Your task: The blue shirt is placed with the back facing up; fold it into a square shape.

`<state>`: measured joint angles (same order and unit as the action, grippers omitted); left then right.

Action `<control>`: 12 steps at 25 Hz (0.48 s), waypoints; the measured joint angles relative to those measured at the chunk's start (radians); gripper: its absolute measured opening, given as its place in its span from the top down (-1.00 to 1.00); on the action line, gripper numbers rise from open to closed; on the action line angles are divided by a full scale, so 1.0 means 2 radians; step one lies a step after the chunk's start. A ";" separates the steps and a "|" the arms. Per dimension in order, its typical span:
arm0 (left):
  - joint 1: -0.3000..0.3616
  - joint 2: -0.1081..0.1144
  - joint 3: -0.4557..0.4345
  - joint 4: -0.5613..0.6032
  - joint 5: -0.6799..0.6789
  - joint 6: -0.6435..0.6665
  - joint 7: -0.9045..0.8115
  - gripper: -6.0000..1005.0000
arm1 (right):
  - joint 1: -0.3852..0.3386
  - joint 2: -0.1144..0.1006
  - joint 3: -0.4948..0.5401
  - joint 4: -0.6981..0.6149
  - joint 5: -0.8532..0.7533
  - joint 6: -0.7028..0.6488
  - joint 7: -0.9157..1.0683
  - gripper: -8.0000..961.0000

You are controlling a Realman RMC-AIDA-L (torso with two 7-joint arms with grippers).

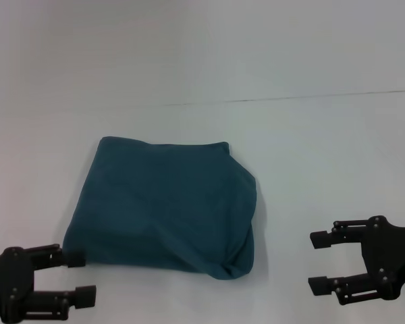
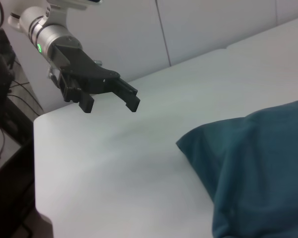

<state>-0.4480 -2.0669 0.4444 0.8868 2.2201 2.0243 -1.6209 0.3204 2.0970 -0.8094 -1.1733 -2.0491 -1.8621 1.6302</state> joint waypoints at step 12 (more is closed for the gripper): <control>-0.001 0.001 0.011 -0.006 0.004 0.007 0.008 -0.75 | 0.027 0.000 -0.001 0.050 -0.001 0.018 -0.031 -0.72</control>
<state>-0.4500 -2.0655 0.4658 0.8747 2.2281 2.0382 -1.6044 0.3743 2.0963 -0.8122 -1.0725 -2.0516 -1.8269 1.5688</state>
